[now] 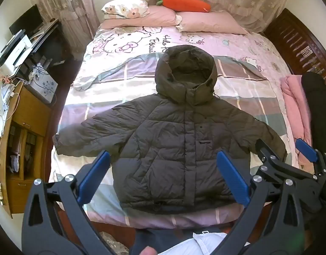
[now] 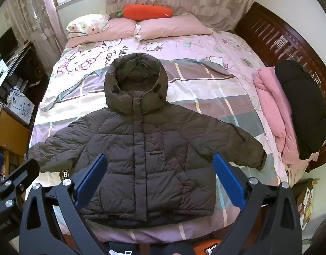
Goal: Fold large clothes
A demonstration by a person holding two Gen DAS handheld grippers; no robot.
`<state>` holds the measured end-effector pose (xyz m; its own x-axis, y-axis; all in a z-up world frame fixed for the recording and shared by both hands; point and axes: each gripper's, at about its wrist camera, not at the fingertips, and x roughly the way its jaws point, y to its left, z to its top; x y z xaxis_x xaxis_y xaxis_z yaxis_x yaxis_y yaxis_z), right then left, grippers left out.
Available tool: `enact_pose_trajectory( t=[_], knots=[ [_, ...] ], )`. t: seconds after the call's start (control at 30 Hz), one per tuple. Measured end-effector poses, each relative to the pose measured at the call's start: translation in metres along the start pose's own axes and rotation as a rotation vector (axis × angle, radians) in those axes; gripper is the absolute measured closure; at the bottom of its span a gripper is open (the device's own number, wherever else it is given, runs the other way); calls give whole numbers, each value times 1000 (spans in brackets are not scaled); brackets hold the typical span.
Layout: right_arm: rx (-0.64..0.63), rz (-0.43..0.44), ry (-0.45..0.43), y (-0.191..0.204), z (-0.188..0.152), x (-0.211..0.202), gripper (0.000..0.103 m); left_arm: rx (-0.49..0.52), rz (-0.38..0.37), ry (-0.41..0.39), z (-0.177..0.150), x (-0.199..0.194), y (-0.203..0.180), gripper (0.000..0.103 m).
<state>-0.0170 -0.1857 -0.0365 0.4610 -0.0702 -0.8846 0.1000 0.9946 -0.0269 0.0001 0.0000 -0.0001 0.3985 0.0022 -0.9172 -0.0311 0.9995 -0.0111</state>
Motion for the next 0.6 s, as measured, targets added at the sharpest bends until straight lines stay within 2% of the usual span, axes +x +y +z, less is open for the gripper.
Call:
enact_pose_trajectory(
  t=[0.6],
  knots=[
    [-1, -4, 2, 0, -2, 2, 3, -1, -7, 1, 0, -1, 0, 2]
  ],
)
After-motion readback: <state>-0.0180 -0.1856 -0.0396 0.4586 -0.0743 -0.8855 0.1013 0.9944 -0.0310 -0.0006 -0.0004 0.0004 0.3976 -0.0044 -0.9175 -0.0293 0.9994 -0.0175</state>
